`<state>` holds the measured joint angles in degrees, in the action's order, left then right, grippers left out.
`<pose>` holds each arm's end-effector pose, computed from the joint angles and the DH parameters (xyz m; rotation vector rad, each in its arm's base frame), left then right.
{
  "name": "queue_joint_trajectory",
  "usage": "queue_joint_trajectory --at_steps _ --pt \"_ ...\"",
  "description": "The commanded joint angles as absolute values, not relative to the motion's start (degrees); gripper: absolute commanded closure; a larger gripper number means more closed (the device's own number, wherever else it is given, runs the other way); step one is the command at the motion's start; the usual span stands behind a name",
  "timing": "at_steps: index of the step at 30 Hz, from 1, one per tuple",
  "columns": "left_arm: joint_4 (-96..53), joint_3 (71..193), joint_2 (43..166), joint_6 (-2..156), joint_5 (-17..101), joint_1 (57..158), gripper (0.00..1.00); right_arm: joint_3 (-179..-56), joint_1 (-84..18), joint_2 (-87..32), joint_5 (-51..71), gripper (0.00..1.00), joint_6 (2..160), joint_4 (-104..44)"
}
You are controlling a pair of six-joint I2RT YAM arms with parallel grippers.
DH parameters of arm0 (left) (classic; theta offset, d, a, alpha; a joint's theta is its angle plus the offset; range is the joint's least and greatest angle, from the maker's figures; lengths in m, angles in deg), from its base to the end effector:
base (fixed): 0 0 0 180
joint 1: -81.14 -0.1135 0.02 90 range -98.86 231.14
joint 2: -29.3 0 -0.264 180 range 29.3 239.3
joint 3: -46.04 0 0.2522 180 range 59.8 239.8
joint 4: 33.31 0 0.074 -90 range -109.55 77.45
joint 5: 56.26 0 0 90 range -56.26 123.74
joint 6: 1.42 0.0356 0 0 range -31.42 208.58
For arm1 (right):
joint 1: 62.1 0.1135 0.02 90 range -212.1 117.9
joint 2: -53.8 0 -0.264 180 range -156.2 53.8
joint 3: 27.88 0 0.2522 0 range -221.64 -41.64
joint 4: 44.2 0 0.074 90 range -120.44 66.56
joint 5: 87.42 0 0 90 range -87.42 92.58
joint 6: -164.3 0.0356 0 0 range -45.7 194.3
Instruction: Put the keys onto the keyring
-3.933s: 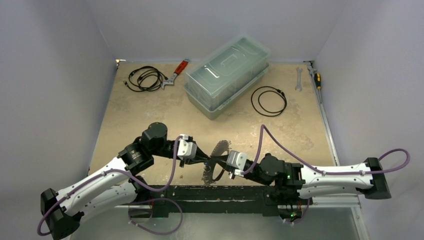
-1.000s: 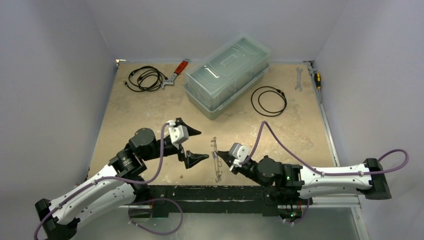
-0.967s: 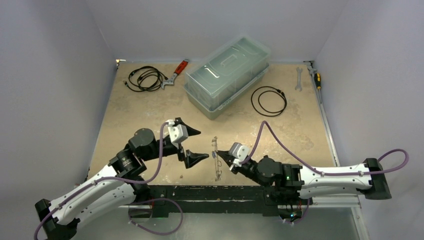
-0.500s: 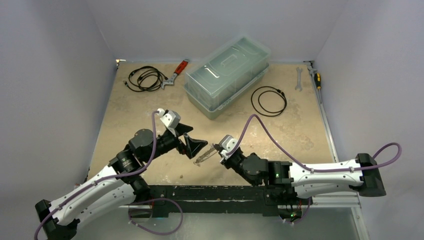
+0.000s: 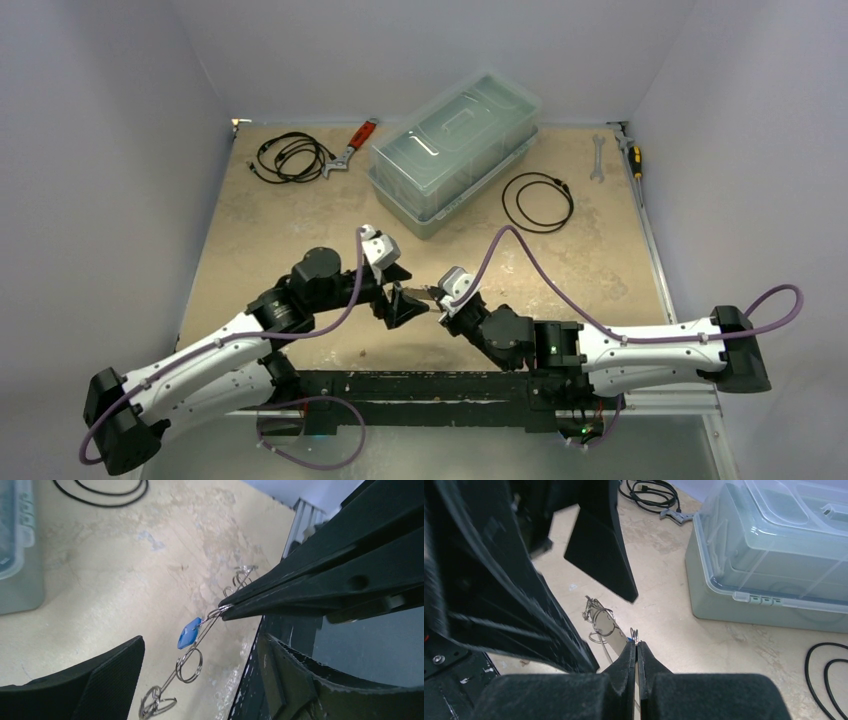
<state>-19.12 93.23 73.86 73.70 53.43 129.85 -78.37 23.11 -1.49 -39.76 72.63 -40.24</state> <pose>0.1158 -0.1501 0.2888 0.8014 1.7204 -1.0852 0.0423 0.2174 0.2941 -0.7221 1.5439 0.4570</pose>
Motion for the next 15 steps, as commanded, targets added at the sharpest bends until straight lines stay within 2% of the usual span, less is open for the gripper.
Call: queue_joint_trajectory --at_steps 1,11,15 --pt "-20.8 96.7 79.0 79.3 60.0 129.7 0.24 -81.9 23.2 0.3 -39.5 1.00 73.9 -40.3" --pt "-15.5 100.3 85.1 82.7 61.5 129.7 0.68 -81.8 23.2 0.5 -39.8 1.00 73.9 -40.1" --pt "-14.3 100.3 84.8 82.4 59.5 129.7 0.75 -81.7 23.3 0.2 -40.4 1.00 73.9 -39.9"
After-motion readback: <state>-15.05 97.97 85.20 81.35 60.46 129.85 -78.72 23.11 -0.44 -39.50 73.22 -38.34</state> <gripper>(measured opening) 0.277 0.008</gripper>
